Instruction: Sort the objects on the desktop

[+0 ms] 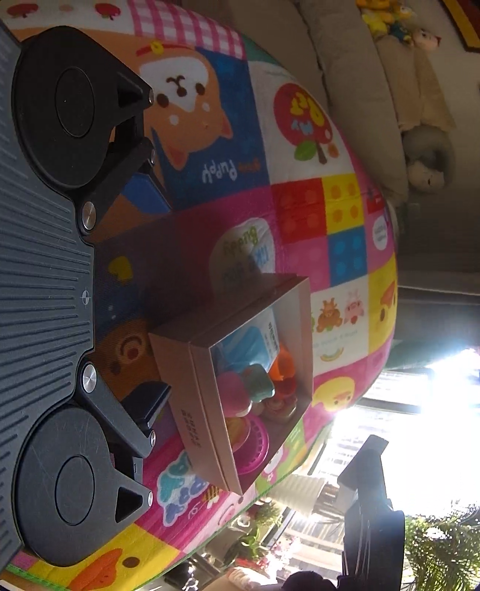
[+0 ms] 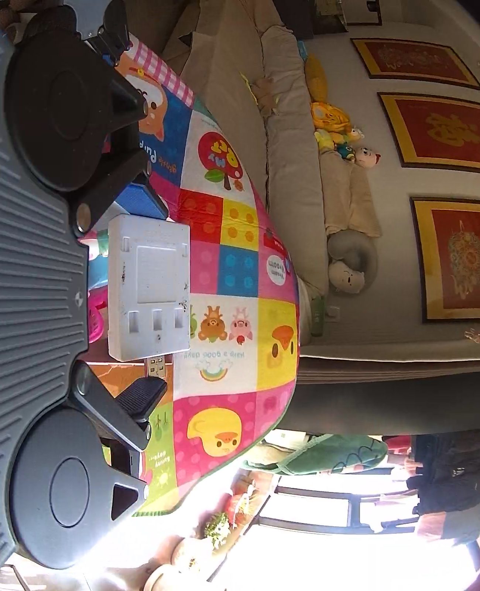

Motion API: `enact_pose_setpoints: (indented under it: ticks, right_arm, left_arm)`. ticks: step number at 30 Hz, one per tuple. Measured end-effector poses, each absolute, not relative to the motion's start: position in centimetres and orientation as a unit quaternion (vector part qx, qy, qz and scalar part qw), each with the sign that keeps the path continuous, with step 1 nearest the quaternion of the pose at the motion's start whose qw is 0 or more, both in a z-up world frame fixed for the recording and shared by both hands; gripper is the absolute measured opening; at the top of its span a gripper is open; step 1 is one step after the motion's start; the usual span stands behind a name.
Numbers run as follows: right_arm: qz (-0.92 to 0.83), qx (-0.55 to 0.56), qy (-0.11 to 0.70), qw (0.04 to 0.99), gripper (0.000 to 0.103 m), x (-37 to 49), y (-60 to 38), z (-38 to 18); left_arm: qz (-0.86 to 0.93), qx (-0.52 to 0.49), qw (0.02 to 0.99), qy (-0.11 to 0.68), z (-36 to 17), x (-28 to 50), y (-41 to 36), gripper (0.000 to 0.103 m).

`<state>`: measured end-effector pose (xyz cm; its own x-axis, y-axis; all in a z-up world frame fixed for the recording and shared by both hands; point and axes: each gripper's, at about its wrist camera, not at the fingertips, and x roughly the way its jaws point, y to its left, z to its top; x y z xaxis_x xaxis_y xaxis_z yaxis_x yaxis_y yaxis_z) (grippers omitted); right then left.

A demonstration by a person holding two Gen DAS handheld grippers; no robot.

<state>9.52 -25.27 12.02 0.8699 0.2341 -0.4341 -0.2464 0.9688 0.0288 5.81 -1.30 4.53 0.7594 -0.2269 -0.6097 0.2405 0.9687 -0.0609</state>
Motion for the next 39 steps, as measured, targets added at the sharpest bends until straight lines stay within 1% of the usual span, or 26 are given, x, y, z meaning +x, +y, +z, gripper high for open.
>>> enact_pose_setpoints:
  ticks: [5, 6, 8, 11, 13, 14, 15, 17, 18, 21, 24, 29, 31, 33, 34, 36, 39]
  right_arm:
    - [0.12, -0.008, 0.22, 0.968, 0.091, 15.6, -21.6, 11.7]
    - [0.125, -0.004, 0.222, 0.967, 0.093, 16.9, -21.0, 11.3]
    - [0.129, 0.001, 0.25, 0.96, 0.098, 19.3, -20.1, 10.1]
    - [0.118, 0.011, 0.275, 0.954, 0.097, 20.3, -20.0, 8.3]
    - [0.112, 0.014, 0.285, 0.952, 0.093, 19.6, -20.6, 7.3]
    - [0.105, 0.009, 0.288, 0.952, 0.088, 19.1, -20.9, 6.9]
    - [0.098, 0.001, 0.29, 0.952, 0.081, 18.5, -21.3, 6.6]
    - [0.086, -0.02, 0.293, 0.952, 0.072, 17.3, -21.9, 6.2]
    - [0.083, -0.031, 0.295, 0.951, 0.069, 16.8, -22.1, 6.0]
    - [0.083, -0.062, 0.308, 0.946, 0.069, 15.4, -22.0, 5.3]
    - [0.107, -0.048, 0.339, 0.934, 0.068, 14.9, -21.1, 4.0]
    - [0.162, -0.024, 0.327, 0.931, 0.068, 13.3, -18.5, 4.2]
    - [0.167, -0.017, 0.316, 0.934, 0.07, 12.4, -18.1, 4.7]
    - [0.165, -0.007, 0.304, 0.938, 0.083, 11.1, -18.4, 5.3]
    - [0.164, 0.0, 0.296, 0.941, 0.087, 10.3, -18.8, 5.6]
    - [0.162, 0.011, 0.279, 0.946, 0.103, 8.3, -19.9, 5.9]
    - [0.155, 0.01, 0.266, 0.952, 0.103, 5.4, -21.4, 5.4]
  left_arm:
    - [-0.118, -0.006, 0.941, 0.318, 4.6, 5.1, -0.4, 0.101]
    - [-0.115, -0.005, 0.941, 0.318, 4.4, 4.9, -0.3, 0.101]
    - [-0.11, -0.002, 0.941, 0.32, 4.0, 4.3, 0.1, 0.102]
    - [-0.102, -0.009, 0.939, 0.329, 3.3, 3.7, 1.2, 0.102]
    - [-0.095, -0.019, 0.936, 0.338, 3.0, 3.6, 1.8, 0.102]
    - [-0.093, -0.024, 0.936, 0.34, 2.8, 3.7, 2.1, 0.102]
    - [-0.09, -0.029, 0.935, 0.341, 2.7, 3.7, 2.2, 0.102]
    - [-0.088, -0.039, 0.934, 0.343, 2.7, 3.9, 2.3, 0.103]
    - [-0.089, -0.044, 0.934, 0.344, 2.7, 4.0, 2.1, 0.103]
    - [-0.09, -0.045, 0.932, 0.347, 2.8, 4.2, 1.4, 0.103]
    - [-0.086, -0.036, 0.932, 0.351, 2.7, 4.1, 0.6, 0.103]
    - [-0.062, -0.025, 0.929, 0.364, 2.4, 3.9, 0.3, 0.103]
    - [-0.053, -0.028, 0.927, 0.371, 2.2, 3.9, 0.3, 0.103]
    - [-0.05, -0.03, 0.925, 0.376, 1.9, 3.9, 0.2, 0.103]
    - [-0.049, -0.029, 0.924, 0.378, 1.7, 3.9, 0.0, 0.103]
    - [-0.049, -0.026, 0.923, 0.381, 1.4, 4.0, -0.5, 0.103]
    - [-0.057, -0.023, 0.923, 0.379, 0.8, 4.1, -1.7, 0.103]
